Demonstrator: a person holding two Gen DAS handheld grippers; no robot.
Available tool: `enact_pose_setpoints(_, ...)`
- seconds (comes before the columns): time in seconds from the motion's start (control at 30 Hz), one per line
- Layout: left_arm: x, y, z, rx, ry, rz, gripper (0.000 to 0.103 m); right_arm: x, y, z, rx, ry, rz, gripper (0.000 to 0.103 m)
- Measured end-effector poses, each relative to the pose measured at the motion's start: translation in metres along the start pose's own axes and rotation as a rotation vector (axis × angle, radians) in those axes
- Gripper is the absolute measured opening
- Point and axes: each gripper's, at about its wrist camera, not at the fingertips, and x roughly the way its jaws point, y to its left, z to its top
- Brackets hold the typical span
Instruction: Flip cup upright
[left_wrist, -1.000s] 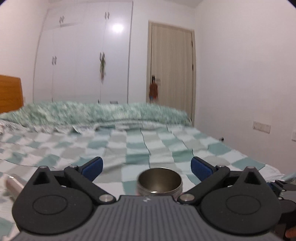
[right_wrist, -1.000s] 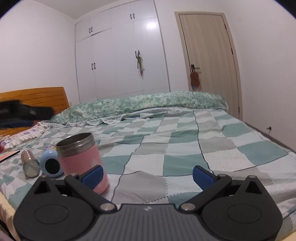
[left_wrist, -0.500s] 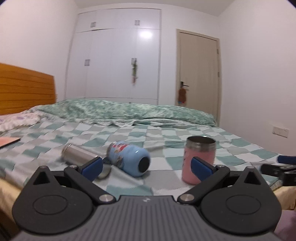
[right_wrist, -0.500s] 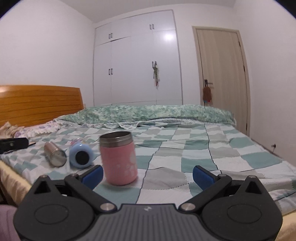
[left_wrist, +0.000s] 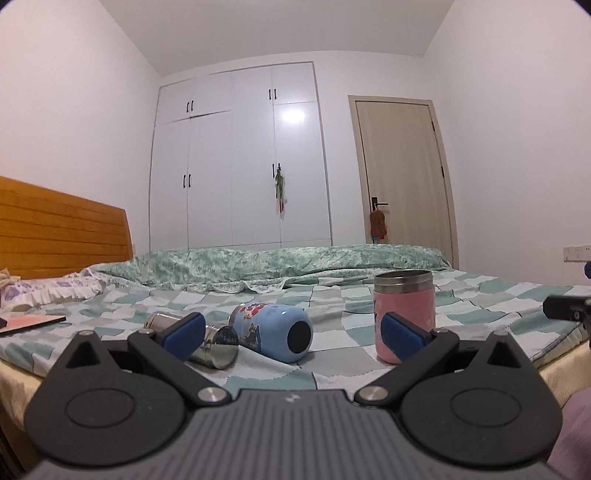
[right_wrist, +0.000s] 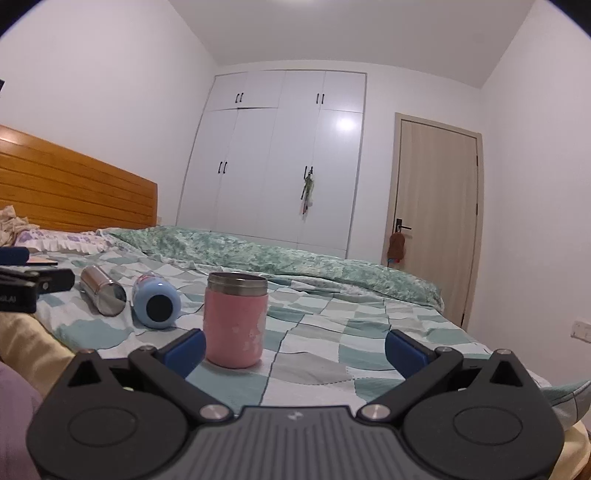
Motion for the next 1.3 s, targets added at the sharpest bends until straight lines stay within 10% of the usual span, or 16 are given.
enact_pose_setpoints(1.3, -0.0024, 0.0013, -0.0046, 0.000, -0.002, -0.016, 0.103, 0.0023, -0.0070, -0.0015, 0.048, 0.005, -0.007, 0.103)
